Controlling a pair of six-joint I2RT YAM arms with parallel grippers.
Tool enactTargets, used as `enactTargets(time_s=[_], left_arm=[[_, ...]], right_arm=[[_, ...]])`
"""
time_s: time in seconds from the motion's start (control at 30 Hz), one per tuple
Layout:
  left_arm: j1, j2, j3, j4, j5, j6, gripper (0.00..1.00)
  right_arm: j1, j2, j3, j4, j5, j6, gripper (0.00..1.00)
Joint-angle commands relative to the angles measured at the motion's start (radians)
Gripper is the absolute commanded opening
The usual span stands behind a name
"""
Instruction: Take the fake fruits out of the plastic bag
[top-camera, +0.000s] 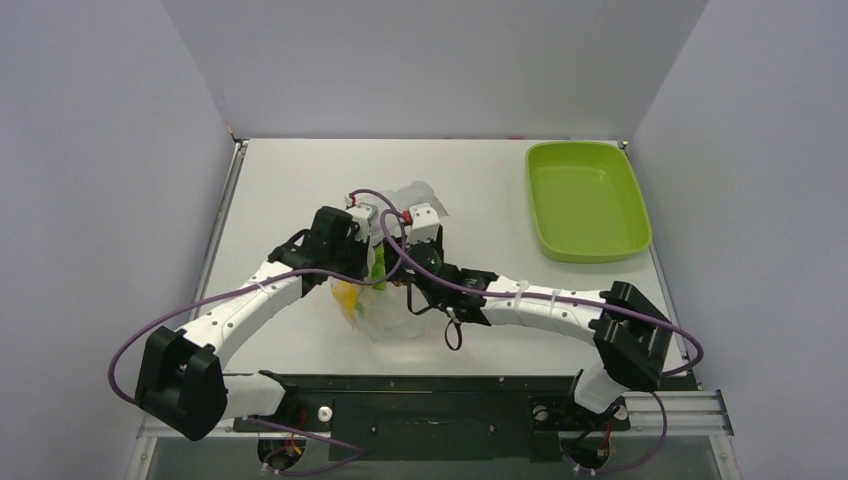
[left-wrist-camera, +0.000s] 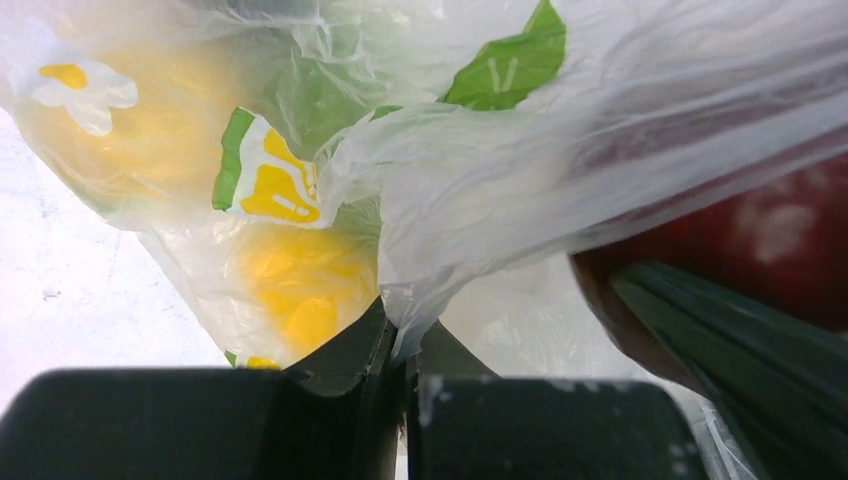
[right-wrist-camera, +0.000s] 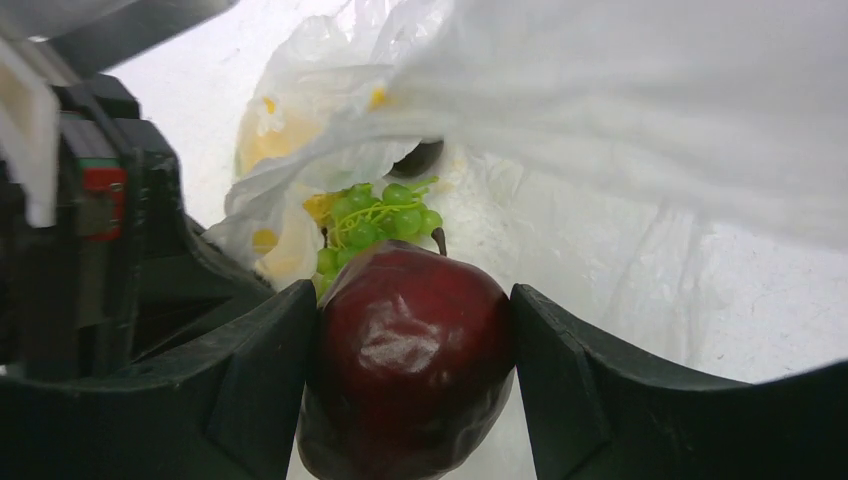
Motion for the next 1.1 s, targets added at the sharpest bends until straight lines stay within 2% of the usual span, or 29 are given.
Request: enactTargets(time_s=[0.0,0.33,0.57,0.7,0.87,0.97,1.07], left_arm=[[-0.005,-0.022,0.037,0.010,-0.041,0.018,0.00],[-0.005,-0.048,0.033,0.008,-0.093,0.020,0.00],[-0.007,-0.059,0.040,-0.006,-0.116,0.016,0.00],[-0.007,-0.069,0.043,-0.010,-0.123,0.015,0.00],[-0.007,-0.081,0.041,-0.008,-0.116,0.013,0.00],[-0.007,-0.082,0.044,-0.011,-0.112,0.013,0.00],[-0.007,-0.084,0.044,-0.009,-0.107,0.012,0.00]], right_arm=[[0.018,-0.108,-0.027,0.029,-0.064,-0.004,0.00],[0.006,-0.344,-0.185,0.033,-0.091,0.006,0.00],[-0.059,-0.560,-0.302,-0.030,0.028,0.030,0.00],[-0.164,-0.657,-0.359,-0.086,0.100,0.070,0.00],[-0.409,-0.727,-0.389,-0.156,0.128,0.124,0.00],[-0.547,-0.698,-0.351,-0.168,0.131,0.125,0.00],[-0.712,-0.589,-0.282,-0.213,0.091,0.139,0.00]])
